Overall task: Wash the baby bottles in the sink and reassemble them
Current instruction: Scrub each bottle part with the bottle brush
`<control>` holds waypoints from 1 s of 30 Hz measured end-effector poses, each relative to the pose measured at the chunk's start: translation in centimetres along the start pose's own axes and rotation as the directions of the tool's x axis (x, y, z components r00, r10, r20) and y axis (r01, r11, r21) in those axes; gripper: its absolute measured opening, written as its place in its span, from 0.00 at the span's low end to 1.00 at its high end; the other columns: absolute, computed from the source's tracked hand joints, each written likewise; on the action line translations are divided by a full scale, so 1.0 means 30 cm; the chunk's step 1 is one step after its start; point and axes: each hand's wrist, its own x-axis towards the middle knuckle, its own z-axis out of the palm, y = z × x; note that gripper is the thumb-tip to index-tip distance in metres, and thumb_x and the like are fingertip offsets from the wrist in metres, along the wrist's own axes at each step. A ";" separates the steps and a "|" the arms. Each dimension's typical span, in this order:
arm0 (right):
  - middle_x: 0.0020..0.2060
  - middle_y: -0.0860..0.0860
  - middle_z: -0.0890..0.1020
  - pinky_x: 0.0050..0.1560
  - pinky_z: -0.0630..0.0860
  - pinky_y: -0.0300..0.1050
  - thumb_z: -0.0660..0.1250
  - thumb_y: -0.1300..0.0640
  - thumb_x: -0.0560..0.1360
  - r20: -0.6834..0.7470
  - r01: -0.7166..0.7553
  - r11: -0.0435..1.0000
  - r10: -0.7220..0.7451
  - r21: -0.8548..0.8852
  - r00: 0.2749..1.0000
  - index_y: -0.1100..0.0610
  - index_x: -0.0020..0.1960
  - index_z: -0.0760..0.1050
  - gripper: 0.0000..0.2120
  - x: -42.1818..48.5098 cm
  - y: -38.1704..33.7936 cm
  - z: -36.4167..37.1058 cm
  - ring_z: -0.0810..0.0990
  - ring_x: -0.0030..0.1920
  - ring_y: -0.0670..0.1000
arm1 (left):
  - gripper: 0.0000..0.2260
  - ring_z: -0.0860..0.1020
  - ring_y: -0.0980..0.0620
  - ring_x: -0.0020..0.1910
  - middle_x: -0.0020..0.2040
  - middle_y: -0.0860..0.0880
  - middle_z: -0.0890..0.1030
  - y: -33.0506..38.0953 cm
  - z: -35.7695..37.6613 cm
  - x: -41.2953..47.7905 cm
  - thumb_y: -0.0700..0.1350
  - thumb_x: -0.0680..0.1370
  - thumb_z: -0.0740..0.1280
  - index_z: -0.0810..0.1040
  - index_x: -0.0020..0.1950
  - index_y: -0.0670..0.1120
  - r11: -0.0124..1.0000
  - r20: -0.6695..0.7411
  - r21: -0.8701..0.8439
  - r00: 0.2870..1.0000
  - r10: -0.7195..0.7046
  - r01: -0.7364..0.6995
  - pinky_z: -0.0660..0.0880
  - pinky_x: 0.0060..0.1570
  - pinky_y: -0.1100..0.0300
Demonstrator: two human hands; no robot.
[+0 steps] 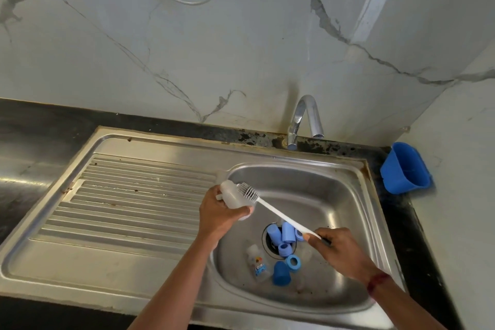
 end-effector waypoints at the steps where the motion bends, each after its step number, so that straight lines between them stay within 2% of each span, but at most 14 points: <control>1: 0.22 0.46 0.64 0.27 0.62 0.39 0.67 0.46 0.78 -0.013 -0.011 1.000 0.011 -0.002 1.000 0.54 0.28 0.64 0.24 0.003 -0.001 0.012 0.61 0.24 0.45 | 0.39 0.82 0.56 0.49 0.55 0.53 0.81 -0.007 0.008 -0.001 0.51 0.53 0.85 0.74 0.61 0.53 1.000 0.025 -0.009 1.000 0.009 -0.009 0.79 0.39 0.64; 3: 0.21 0.46 0.64 0.27 0.61 0.38 0.67 0.46 0.78 -0.034 -0.049 0.999 0.049 -0.004 0.998 0.53 0.28 0.63 0.24 0.013 -0.005 0.038 0.61 0.24 0.45 | 0.42 0.82 0.54 0.51 0.55 0.53 0.81 -0.020 0.025 -0.008 0.55 0.49 0.84 0.74 0.61 0.54 0.999 0.075 -0.018 0.997 0.029 -0.028 0.81 0.42 0.60; 7: 0.21 0.46 0.65 0.27 0.62 0.37 0.66 0.46 0.78 -0.046 -0.153 0.988 0.152 -0.028 0.987 0.56 0.29 0.65 0.24 0.038 -0.013 0.077 0.61 0.24 0.46 | 0.41 0.80 0.54 0.54 0.57 0.54 0.79 -0.056 0.057 -0.030 0.54 0.50 0.84 0.73 0.60 0.56 1.000 0.148 0.002 0.989 0.021 -0.022 0.82 0.45 0.57; 9: 0.21 0.46 0.65 0.27 0.64 0.37 0.65 0.46 0.79 -0.061 -0.199 0.979 0.197 -0.029 0.978 0.56 0.29 0.65 0.24 0.042 -0.016 0.091 0.62 0.24 0.46 | 0.45 0.78 0.54 0.56 0.59 0.55 0.76 -0.076 0.074 -0.038 0.56 0.50 0.84 0.70 0.65 0.54 0.993 0.162 0.116 0.987 0.012 -0.031 0.81 0.49 0.55; 12: 0.21 0.45 0.66 0.28 0.65 0.36 0.65 0.45 0.79 -0.102 -0.260 0.965 0.262 0.033 0.960 0.55 0.30 0.65 0.24 0.047 -0.017 0.106 0.63 0.24 0.45 | 0.48 0.70 0.52 0.61 0.64 0.52 0.68 -0.100 0.097 -0.042 0.48 0.56 0.83 0.63 0.71 0.50 0.943 0.203 0.317 0.978 0.037 -0.101 0.73 0.53 0.59; 15: 0.21 0.46 0.67 0.27 0.64 0.36 0.65 0.45 0.79 -0.088 -0.292 0.954 0.297 0.063 0.951 0.54 0.29 0.67 0.23 0.051 -0.018 0.116 0.63 0.24 0.45 | 0.49 0.69 0.48 0.64 0.65 0.51 0.67 -0.124 0.127 -0.027 0.44 0.61 0.81 0.58 0.76 0.49 0.896 0.266 0.423 0.964 0.023 -0.138 0.71 0.51 0.58; 19: 0.22 0.46 0.67 0.27 0.62 0.36 0.66 0.46 0.79 -0.058 -0.329 0.937 0.337 0.119 0.940 0.53 0.28 0.65 0.23 0.066 -0.013 0.138 0.63 0.23 0.44 | 0.53 0.76 0.44 0.56 0.66 0.45 0.69 -0.164 0.165 0.015 0.41 0.65 0.78 0.46 0.78 0.57 0.808 0.291 0.582 0.951 -0.101 -0.092 0.72 0.39 0.58; 21: 0.21 0.46 0.66 0.27 0.62 0.37 0.66 0.46 0.78 -0.066 -0.344 0.929 0.355 0.137 0.933 0.53 0.28 0.64 0.24 0.075 -0.009 0.150 0.63 0.23 0.45 | 0.53 0.77 0.44 0.54 0.67 0.43 0.67 -0.183 0.180 0.034 0.40 0.67 0.77 0.44 0.78 0.57 0.763 0.277 0.642 0.951 -0.141 -0.073 0.72 0.38 0.58; 25: 0.20 0.45 0.67 0.28 0.62 0.39 0.66 0.46 0.78 -0.071 -0.365 0.914 0.381 0.177 0.922 0.52 0.28 0.63 0.24 0.092 0.008 0.174 0.63 0.23 0.44 | 0.50 0.77 0.43 0.56 0.66 0.41 0.66 -0.221 0.202 0.065 0.37 0.69 0.75 0.44 0.79 0.54 0.667 0.237 0.744 0.949 -0.208 -0.040 0.76 0.48 0.55; 27: 0.19 0.45 0.67 0.27 0.62 0.38 0.67 0.46 0.78 -0.066 -0.381 0.900 0.402 0.211 0.913 0.52 0.28 0.65 0.23 0.093 0.020 0.188 0.63 0.23 0.44 | 0.48 0.76 0.43 0.58 0.67 0.41 0.66 -0.246 0.208 0.070 0.35 0.72 0.72 0.44 0.79 0.55 0.608 0.232 0.793 0.948 -0.220 -0.053 0.77 0.54 0.54; 30: 0.19 0.44 0.68 0.26 0.62 0.36 0.67 0.46 0.78 -0.070 -0.407 0.878 0.436 0.252 0.897 0.51 0.28 0.66 0.23 0.091 0.040 0.208 0.64 0.22 0.43 | 0.48 0.72 0.43 0.64 0.70 0.41 0.63 -0.282 0.218 0.080 0.34 0.73 0.71 0.42 0.80 0.58 0.581 0.225 0.813 0.939 -0.259 -0.034 0.75 0.61 0.53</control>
